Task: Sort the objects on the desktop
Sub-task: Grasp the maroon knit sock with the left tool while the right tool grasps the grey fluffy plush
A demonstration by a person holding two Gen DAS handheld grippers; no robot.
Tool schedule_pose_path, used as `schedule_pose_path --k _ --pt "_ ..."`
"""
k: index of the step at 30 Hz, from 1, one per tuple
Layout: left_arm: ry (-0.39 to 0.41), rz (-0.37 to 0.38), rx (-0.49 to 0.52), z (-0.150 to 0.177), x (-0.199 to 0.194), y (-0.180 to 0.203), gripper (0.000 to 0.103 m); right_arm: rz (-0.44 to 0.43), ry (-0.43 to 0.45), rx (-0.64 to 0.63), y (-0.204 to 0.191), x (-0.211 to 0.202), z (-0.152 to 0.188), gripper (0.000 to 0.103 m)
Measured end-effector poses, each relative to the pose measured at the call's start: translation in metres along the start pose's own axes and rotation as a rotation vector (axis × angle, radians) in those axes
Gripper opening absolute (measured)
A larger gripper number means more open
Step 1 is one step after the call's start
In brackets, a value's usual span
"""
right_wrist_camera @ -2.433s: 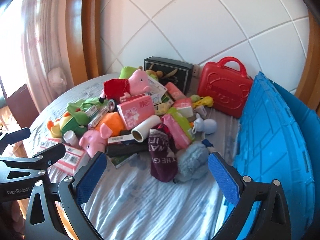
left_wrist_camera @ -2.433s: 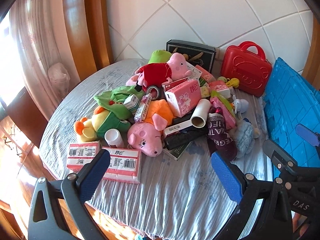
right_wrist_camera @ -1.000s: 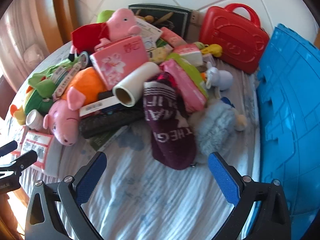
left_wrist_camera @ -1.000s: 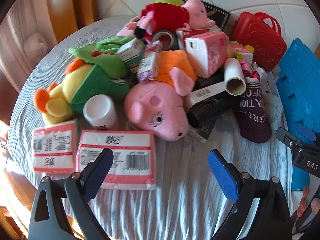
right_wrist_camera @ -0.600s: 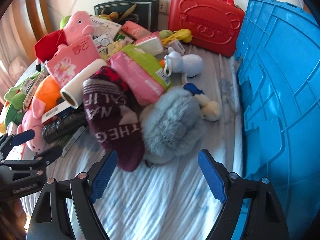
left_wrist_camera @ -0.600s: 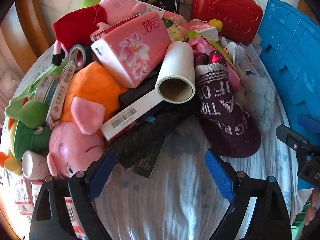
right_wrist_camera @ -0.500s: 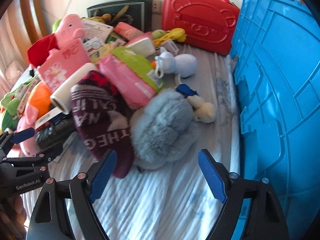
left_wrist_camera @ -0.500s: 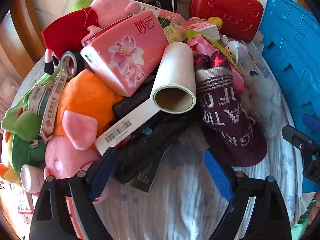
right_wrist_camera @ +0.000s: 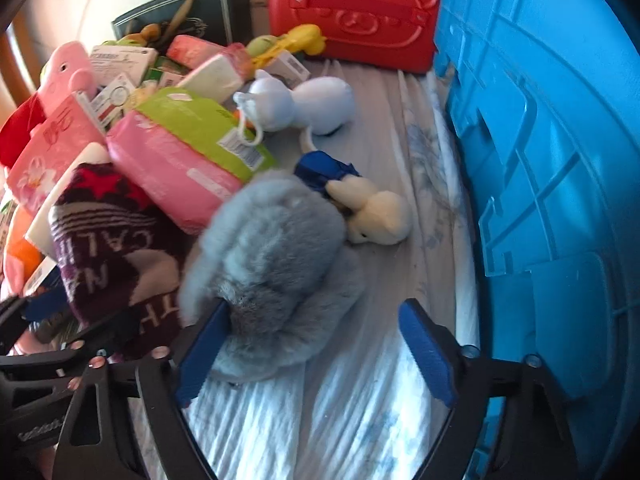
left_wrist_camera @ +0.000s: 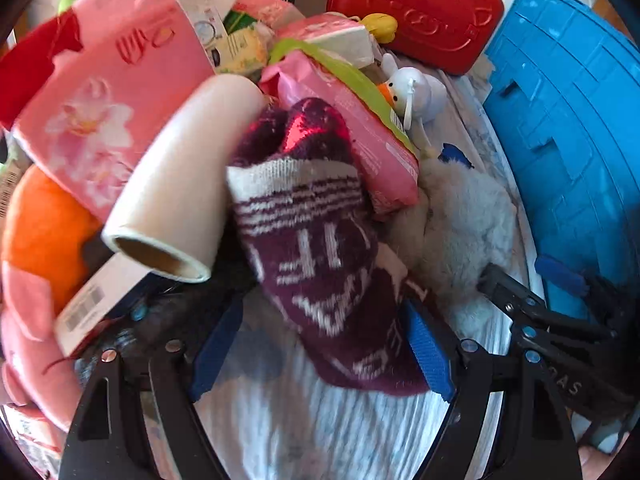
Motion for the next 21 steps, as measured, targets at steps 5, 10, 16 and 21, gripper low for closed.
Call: schedule_pose_path --k 5,10,16,21 --pt "-0.022 -0.047 0.077 0.003 0.017 0.006 0.051 -0.048 0.004 0.023 0.000 0.002 -0.004 0.087" --pt "0.002 -0.076 0.063 0.008 0.003 -0.008 0.035 -0.085 0.001 0.008 -0.017 0.010 -0.007 0.088" --pt "0.000 -0.089 0.095 0.002 0.016 -0.002 0.036 -0.117 -0.087 0.039 -0.031 0.061 -0.005 0.083" --pt "0.024 -0.106 0.127 0.002 0.011 -0.005 0.027 -0.047 -0.065 -0.044 -0.035 0.056 0.002 0.055"
Point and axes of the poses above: each gripper's, at about its wrist camera, not at the fingertips, and x roughly the way its jaws point, y to its right, z to its underside, the point moved 10 cm from there along x, roughly the way its jaws point, and after that the axes turned 7 degrees about -y, right-handed, at the moved point
